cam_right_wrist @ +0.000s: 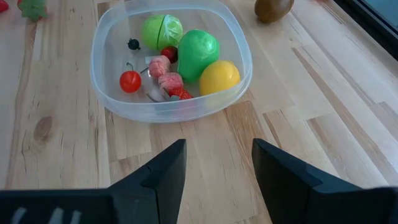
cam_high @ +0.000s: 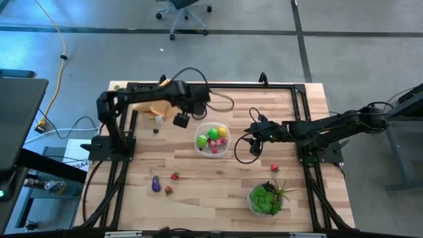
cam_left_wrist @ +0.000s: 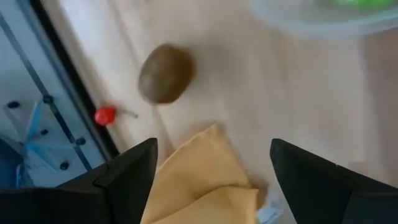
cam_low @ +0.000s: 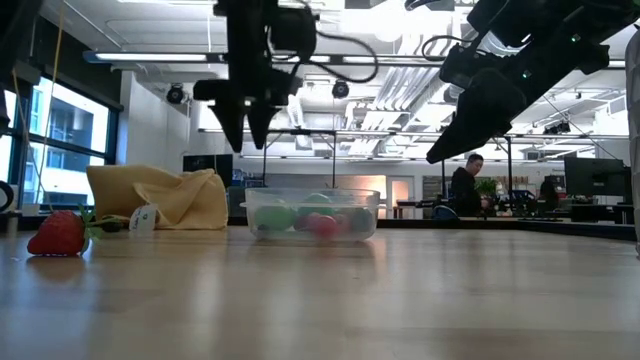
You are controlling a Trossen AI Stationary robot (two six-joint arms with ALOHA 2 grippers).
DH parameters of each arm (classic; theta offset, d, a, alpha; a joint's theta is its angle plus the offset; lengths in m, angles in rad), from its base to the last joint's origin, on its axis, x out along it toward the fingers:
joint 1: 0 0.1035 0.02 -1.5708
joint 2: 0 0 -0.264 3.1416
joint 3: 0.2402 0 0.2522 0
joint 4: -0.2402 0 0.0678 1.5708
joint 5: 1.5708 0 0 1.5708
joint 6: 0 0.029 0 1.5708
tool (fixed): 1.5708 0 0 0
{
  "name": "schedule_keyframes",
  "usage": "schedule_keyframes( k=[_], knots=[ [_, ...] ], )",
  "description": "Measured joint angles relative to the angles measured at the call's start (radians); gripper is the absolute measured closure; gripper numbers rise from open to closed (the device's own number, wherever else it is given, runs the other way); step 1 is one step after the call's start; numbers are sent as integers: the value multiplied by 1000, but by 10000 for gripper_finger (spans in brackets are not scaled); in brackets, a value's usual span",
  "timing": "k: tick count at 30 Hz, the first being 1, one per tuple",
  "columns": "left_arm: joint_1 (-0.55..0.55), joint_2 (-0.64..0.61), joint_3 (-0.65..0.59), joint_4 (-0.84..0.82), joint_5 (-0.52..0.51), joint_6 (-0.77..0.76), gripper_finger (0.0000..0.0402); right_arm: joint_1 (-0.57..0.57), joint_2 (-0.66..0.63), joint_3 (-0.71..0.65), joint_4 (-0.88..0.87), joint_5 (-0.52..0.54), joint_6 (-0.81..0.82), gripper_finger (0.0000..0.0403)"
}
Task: Pick and placing Produce into tupperware
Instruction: Put the kiwi into the transparent bin
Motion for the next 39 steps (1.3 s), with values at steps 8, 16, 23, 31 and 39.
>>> schedule_keyframes(
  k=[8, 16, 23, 31, 39],
  knots=[
    [179, 0, -1, 126, 159, 226, 103, 0, 0, 0, 0, 0, 0, 227],
    [209, 17, -2, 281, 211, 606, 103, 0, 0, 0, 0, 0, 0, 227],
    [208, 48, -2, 314, 331, 897, 103, 0, 0, 0, 0, 0, 0, 227],
    [209, 135, -2, 310, 226, 941, 103, 0, 0, 0, 0, 0, 0, 227],
    [209, 220, -2, 298, 191, 974, 103, 0, 0, 0, 0, 0, 0, 227]
  ],
)
